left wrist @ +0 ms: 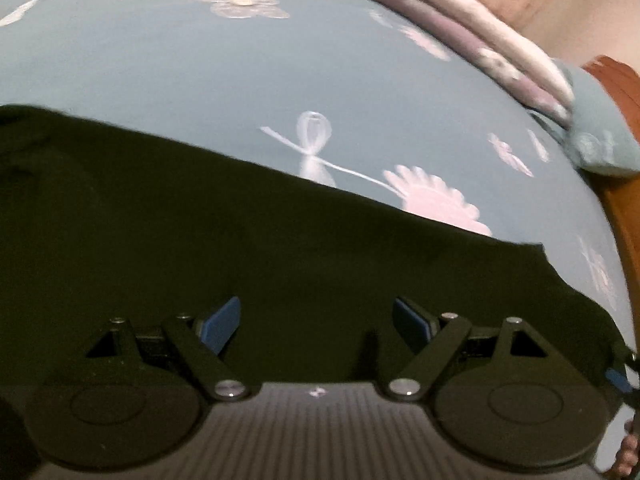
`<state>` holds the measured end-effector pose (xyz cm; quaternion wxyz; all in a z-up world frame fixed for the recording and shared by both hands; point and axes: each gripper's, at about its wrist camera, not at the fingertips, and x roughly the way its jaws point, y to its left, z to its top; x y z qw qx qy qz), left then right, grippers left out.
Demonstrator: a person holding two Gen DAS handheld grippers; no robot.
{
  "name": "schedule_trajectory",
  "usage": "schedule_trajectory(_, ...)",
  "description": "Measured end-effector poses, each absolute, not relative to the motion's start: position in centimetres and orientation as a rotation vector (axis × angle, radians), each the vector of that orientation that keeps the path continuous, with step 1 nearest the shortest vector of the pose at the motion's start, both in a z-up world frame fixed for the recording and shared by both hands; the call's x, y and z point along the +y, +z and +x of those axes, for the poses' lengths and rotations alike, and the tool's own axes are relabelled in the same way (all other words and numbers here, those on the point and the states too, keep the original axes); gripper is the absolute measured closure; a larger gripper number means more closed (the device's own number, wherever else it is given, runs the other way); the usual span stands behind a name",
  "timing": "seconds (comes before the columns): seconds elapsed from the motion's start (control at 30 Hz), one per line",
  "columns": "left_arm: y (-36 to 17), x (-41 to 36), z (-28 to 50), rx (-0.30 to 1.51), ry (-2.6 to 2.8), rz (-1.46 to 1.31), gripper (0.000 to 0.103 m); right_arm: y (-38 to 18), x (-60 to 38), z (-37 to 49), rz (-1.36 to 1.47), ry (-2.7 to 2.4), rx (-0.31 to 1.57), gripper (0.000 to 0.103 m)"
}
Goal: Fold clothes
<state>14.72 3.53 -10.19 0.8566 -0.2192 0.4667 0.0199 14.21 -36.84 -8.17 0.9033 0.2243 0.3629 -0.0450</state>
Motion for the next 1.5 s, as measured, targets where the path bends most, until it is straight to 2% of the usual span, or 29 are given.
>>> schedule_trajectory(0.17, -9.8, 0.5, 13.3, 1.008, -0.084, -0.420, 0.019, -8.3, -36.3, 14.6, 0.447, -0.088, 0.760, 0.006)
schedule_trajectory(0.37, -9.9, -6.9, 11.0, 0.991, -0.223, -0.104, 0.019, -8.6, -35.0, 14.9, 0.396, -0.069, 0.780, 0.006)
schedule_trajectory(0.53, -10.9, -9.9, 9.8, 0.980, -0.179, 0.144, 0.019, -8.7, -33.9, 14.9, 0.328, -0.060, 0.791, 0.006)
schedule_trajectory(0.83, -11.3, -8.4, 9.7, 1.041, -0.167, 0.048, 0.017, -8.4, -33.9, 14.8, 0.323, -0.053, 0.777, 0.006)
schedule_trajectory(1.07, -9.9, -7.5, 11.7, 0.987, -0.218, -0.018, 0.017, -8.9, -32.7, 15.1, 0.252, -0.068, 0.769, 0.006)
schedule_trajectory(1.17, -9.0, -3.8, 13.8, 0.954, -0.181, -0.091, 0.017, -9.3, -32.6, 15.3, 0.250, -0.091, 0.773, 0.006)
schedule_trajectory(1.3, -8.4, 5.0, 16.3, 0.945, -0.055, -0.275, 0.017, -9.5, -32.6, 15.6, 0.258, -0.117, 0.783, 0.006)
schedule_trajectory(1.5, -11.9, 18.3, 17.1, 1.008, 0.074, -0.652, 0.016, -9.3, -32.0, 15.9, 0.240, -0.096, 0.787, 0.006)
